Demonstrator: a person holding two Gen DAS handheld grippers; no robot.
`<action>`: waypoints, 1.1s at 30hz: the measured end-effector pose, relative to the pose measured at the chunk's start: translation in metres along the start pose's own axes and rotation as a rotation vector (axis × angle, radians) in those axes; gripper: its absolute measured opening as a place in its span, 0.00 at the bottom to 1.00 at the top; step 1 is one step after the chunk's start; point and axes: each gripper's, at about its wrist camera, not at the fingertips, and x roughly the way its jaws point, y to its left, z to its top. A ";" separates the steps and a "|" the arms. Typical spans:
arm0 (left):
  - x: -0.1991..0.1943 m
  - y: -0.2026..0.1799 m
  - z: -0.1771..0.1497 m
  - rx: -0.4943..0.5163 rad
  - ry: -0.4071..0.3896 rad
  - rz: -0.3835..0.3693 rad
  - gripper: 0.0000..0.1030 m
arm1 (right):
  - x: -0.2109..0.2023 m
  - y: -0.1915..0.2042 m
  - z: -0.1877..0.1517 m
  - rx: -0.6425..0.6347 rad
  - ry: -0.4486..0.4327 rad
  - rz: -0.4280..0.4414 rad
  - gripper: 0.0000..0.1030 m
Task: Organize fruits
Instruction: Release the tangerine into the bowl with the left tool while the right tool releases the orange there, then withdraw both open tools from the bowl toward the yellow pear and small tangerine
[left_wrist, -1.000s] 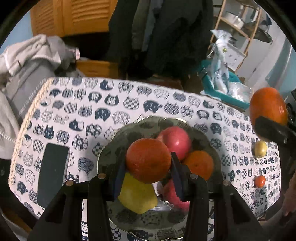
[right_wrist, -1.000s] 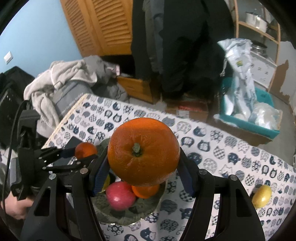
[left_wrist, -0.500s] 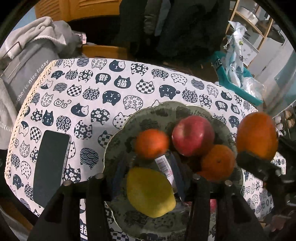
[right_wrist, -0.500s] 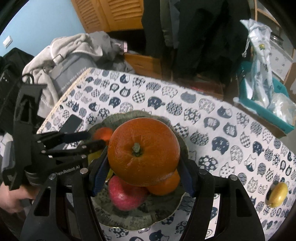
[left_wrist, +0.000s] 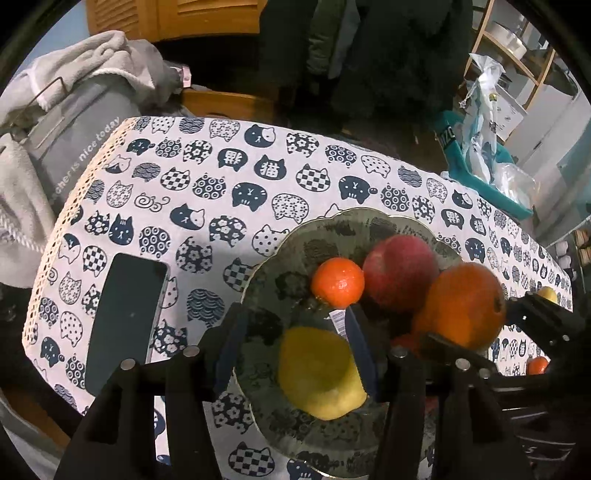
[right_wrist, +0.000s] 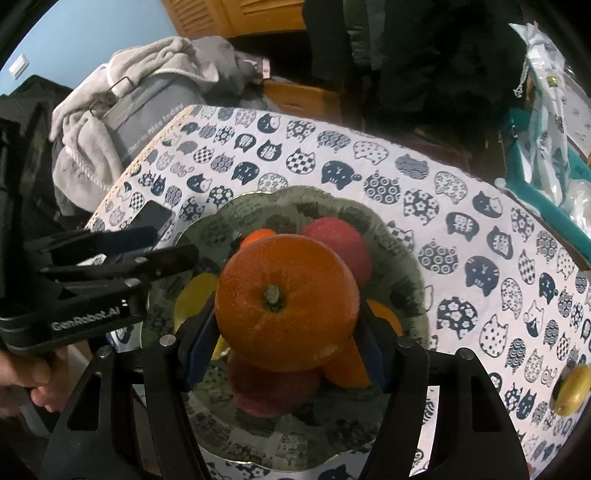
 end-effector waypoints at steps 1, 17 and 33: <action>-0.002 0.001 -0.001 -0.002 -0.001 -0.002 0.55 | 0.001 0.001 0.000 -0.002 0.003 0.001 0.66; -0.028 -0.015 0.001 0.033 -0.042 -0.019 0.58 | -0.035 -0.009 0.010 0.041 -0.078 -0.025 0.67; -0.075 -0.067 0.006 0.137 -0.154 -0.075 0.62 | -0.126 -0.034 0.009 0.084 -0.260 -0.135 0.67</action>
